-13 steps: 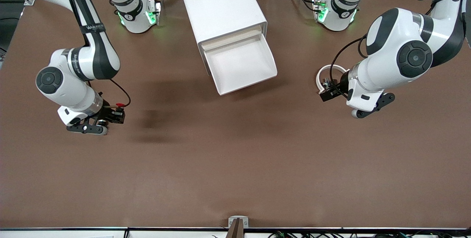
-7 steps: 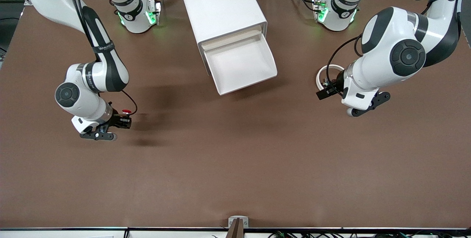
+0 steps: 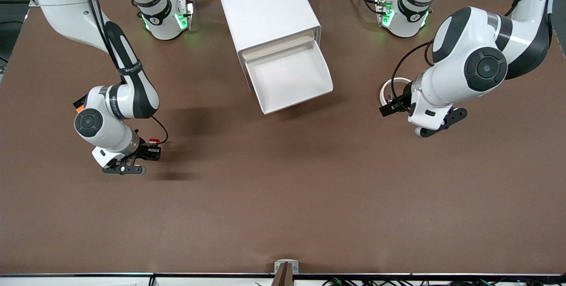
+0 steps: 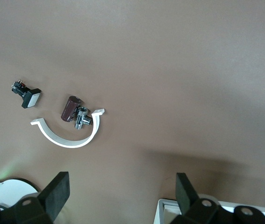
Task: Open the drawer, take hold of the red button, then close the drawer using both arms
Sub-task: 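Lower the red button onto the table beside the yellow button, then open the right gripper and withdraw while the left gripper reaches the drawer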
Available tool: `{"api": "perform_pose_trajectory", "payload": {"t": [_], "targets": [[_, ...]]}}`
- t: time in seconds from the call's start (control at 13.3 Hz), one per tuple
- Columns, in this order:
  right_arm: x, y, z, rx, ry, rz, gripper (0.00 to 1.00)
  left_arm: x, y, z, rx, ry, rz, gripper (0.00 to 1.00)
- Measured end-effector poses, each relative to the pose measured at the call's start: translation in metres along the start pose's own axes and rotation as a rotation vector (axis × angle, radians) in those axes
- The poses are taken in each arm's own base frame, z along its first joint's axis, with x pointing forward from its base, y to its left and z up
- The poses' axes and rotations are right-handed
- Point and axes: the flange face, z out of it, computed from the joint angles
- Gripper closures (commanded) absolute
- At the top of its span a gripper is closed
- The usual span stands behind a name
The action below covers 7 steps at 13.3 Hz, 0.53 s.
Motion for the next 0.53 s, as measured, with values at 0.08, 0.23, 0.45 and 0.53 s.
{"api": "perform_pose_trajectory", "payload": {"t": [0.08,0.23,0.45,0.53], "targets": [[0.000,0.002,0.006,-0.001,0.000,0.003,1.00,0.000,0.000,0.000,0.000,0.000,0.001,0.00],[0.001,0.009,0.015,-0.003,0.003,0.014,1.00,-0.001,0.001,0.001,0.000,0.000,0.003,0.00],[0.001,0.021,0.022,-0.004,0.000,0.030,1.00,-0.003,0.010,0.004,-0.022,0.022,0.015,0.00],[0.001,0.023,0.023,-0.004,-0.001,0.031,1.00,-0.005,0.015,0.008,-0.030,0.031,0.025,0.00]]}}
